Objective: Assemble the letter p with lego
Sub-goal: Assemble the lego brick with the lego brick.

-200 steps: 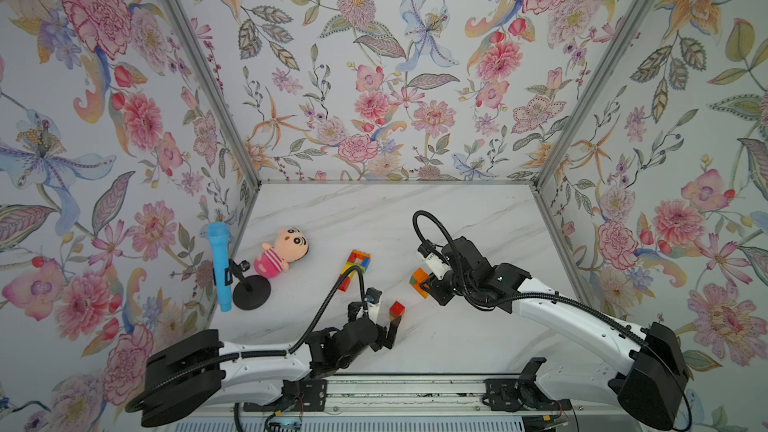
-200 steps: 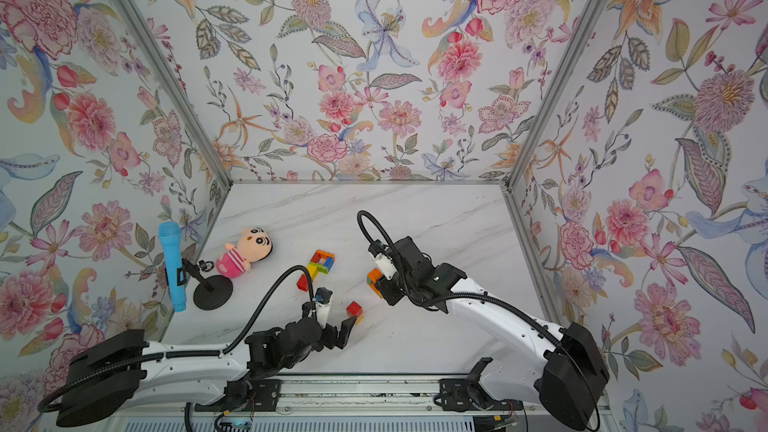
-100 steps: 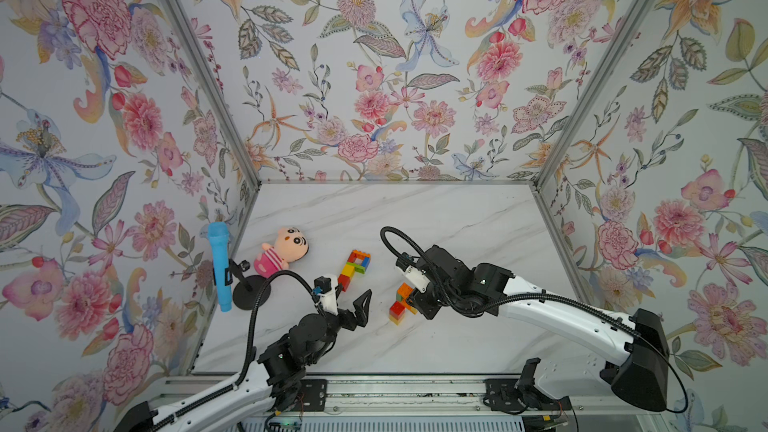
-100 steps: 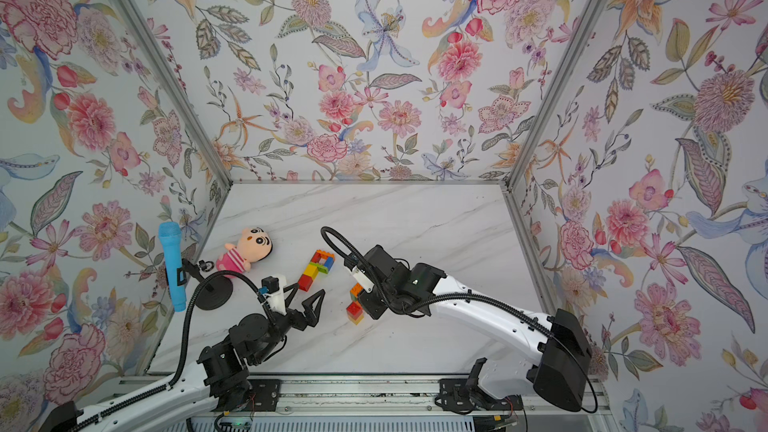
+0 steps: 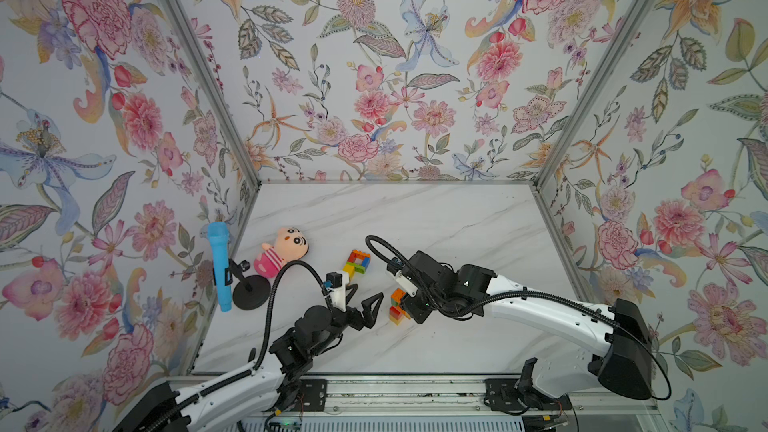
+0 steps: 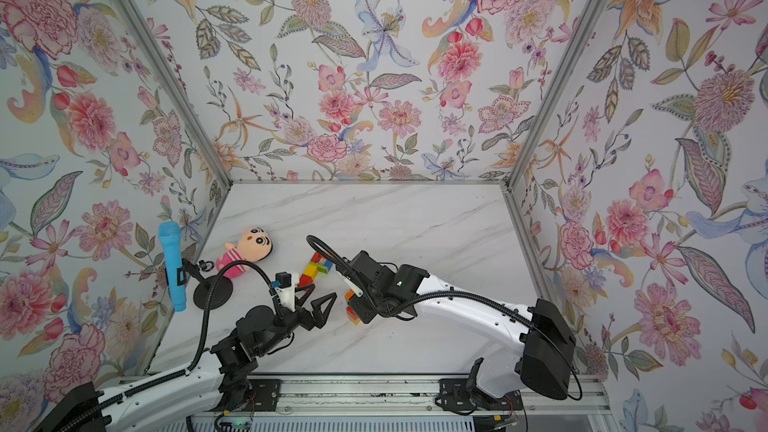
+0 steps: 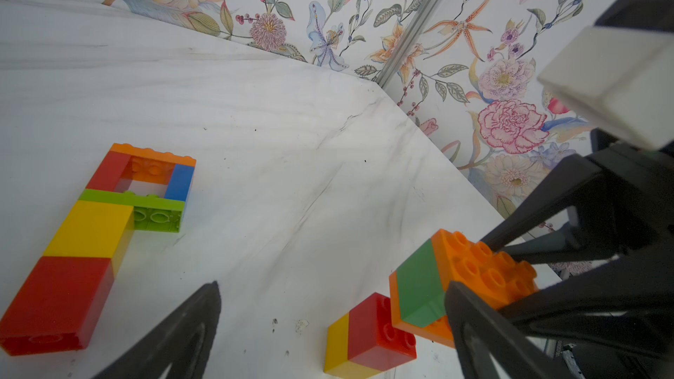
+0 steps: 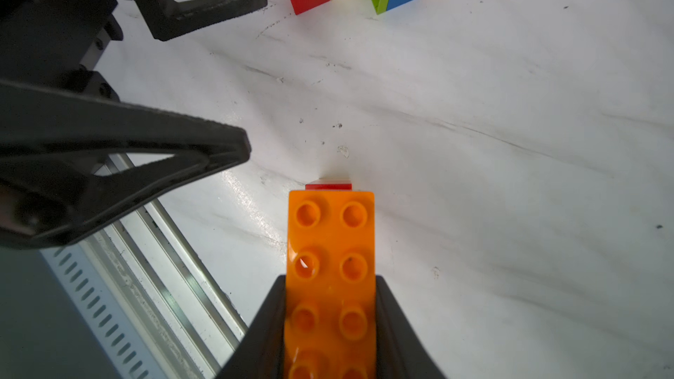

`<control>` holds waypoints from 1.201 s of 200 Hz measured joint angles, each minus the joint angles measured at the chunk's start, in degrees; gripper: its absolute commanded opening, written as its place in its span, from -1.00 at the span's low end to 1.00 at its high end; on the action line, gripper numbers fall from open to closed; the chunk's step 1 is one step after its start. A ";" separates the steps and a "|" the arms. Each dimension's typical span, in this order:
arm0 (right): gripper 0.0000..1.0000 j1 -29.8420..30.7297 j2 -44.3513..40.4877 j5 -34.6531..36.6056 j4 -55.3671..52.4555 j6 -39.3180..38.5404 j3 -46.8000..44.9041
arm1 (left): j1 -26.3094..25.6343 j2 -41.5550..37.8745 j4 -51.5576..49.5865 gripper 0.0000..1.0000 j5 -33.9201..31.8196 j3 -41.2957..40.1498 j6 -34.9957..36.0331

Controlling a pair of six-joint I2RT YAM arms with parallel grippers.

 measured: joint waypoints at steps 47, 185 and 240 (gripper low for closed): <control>-0.49 0.66 0.72 1.44 0.79 0.66 0.00 | 0.31 0.09 1.68 0.98 1.31 0.00 -0.02; -0.49 0.76 -0.52 1.66 3.56 1.51 -2.99 | 0.35 6.73 5.73 0.98 2.99 0.33 -0.22; -0.49 1.09 -2.43 1.60 5.11 1.42 -5.40 | 0.35 8.63 6.95 0.98 4.00 1.77 -0.22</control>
